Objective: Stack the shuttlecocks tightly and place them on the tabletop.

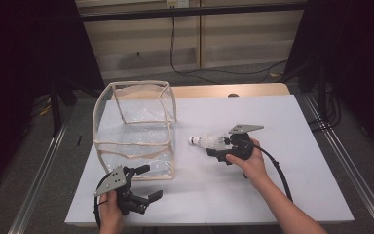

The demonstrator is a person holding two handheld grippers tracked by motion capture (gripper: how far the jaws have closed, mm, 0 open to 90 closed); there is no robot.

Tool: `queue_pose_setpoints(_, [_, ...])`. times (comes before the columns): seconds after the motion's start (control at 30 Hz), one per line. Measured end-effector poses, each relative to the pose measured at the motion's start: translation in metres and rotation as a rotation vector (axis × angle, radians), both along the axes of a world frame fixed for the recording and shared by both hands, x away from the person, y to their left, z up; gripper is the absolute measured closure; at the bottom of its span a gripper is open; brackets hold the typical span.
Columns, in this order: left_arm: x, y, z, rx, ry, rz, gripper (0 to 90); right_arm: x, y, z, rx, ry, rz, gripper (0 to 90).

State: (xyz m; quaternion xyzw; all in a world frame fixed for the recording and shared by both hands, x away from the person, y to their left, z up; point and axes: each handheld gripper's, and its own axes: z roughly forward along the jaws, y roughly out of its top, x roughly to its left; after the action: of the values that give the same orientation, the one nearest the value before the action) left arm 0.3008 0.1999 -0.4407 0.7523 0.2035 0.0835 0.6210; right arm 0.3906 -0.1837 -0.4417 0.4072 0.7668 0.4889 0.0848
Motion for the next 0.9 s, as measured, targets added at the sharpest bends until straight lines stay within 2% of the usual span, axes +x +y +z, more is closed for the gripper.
queue_pose_setpoints(0.3, [0.000,0.000,0.000,0.000,0.002,-0.001,2.7,0.003,0.008,-0.004,-0.004,0.007,-0.004,25.3])
queue_pose_setpoints(0.43, [0.001,0.000,-0.001,0.004,0.000,-0.003,2.8,0.005,0.009,-0.006,0.001,0.022,-0.013,20.1])
queue_pose_setpoints(0.63, [0.000,0.000,-0.001,0.004,0.001,-0.001,2.7,0.006,0.013,-0.007,-0.002,0.027,-0.016,18.0])
queue_pose_setpoints(0.83, [0.001,0.000,-0.001,0.002,0.002,-0.002,2.8,0.008,0.017,-0.008,-0.008,0.010,-0.037,26.2])
queue_pose_setpoints(0.9, [0.001,0.000,-0.001,0.001,0.002,-0.001,2.7,0.009,0.018,-0.007,-0.017,0.002,-0.047,32.0])
